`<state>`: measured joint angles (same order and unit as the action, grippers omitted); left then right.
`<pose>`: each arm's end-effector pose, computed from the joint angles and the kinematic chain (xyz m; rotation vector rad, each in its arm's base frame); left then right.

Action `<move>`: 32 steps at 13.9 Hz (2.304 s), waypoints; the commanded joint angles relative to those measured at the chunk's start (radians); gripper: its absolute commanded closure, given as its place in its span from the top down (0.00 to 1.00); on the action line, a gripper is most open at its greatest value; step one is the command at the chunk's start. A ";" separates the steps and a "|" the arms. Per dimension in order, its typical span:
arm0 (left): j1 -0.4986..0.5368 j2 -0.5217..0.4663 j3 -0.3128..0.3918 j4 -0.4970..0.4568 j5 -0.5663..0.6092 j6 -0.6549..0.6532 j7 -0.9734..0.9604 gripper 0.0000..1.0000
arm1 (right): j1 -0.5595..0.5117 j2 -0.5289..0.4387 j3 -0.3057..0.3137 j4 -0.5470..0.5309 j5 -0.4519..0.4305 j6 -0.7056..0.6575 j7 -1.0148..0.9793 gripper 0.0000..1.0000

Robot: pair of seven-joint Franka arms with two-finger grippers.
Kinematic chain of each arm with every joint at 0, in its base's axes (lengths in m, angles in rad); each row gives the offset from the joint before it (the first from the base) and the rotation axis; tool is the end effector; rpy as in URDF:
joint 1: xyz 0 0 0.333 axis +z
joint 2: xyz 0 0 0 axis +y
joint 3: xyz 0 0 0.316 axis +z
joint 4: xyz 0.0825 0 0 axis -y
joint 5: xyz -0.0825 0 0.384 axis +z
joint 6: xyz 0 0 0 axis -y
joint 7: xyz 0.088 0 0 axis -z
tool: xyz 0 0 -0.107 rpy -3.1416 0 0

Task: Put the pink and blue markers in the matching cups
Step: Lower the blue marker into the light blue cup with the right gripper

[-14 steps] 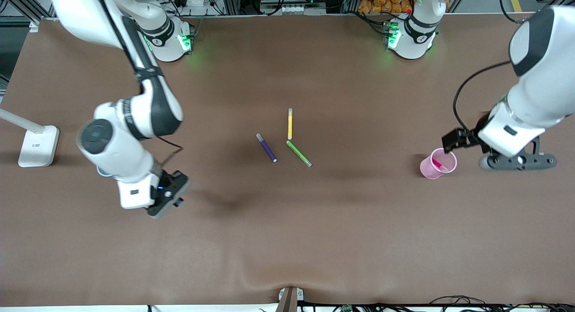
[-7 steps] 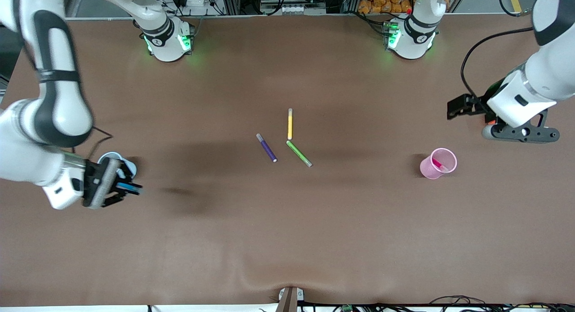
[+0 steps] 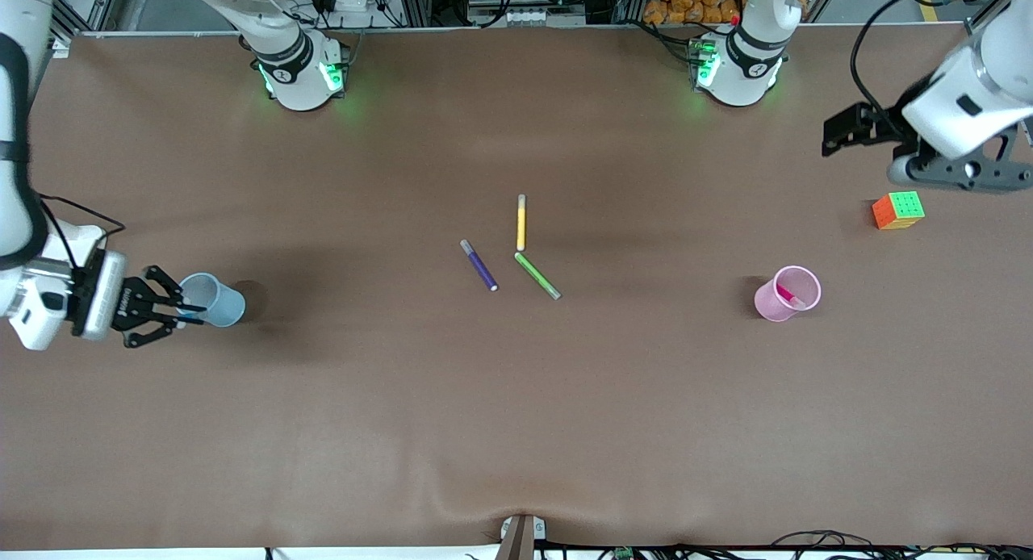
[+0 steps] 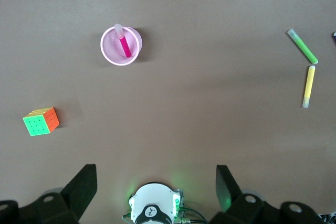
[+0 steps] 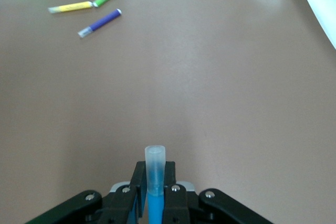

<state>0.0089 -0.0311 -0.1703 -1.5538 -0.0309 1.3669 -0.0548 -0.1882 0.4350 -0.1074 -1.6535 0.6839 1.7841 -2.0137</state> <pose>0.5150 -0.0893 0.6327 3.1187 -0.1717 -0.2474 0.6334 -0.1284 0.3537 -1.9164 -1.7289 -0.5723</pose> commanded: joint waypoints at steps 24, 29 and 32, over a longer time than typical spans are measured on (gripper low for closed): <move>-0.018 -0.049 0.121 -0.038 -0.018 0.097 0.035 1.00 | -0.155 0.087 0.015 -0.017 0.091 -0.200 -0.208 0.00; -0.009 -0.047 0.098 -0.037 -0.023 0.101 0.019 1.00 | -0.151 0.087 0.014 -0.022 0.089 -0.198 -0.165 1.00; -0.009 -0.041 0.098 -0.029 -0.023 0.116 0.012 1.00 | -0.140 0.062 0.014 -0.011 0.071 -0.201 -0.062 1.00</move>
<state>-0.0078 -0.0665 -0.0682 -1.5834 -0.0347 1.4658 -0.0349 -0.3234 0.5293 -0.1056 -1.6668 0.7852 1.5940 -2.1471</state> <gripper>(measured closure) 0.000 0.383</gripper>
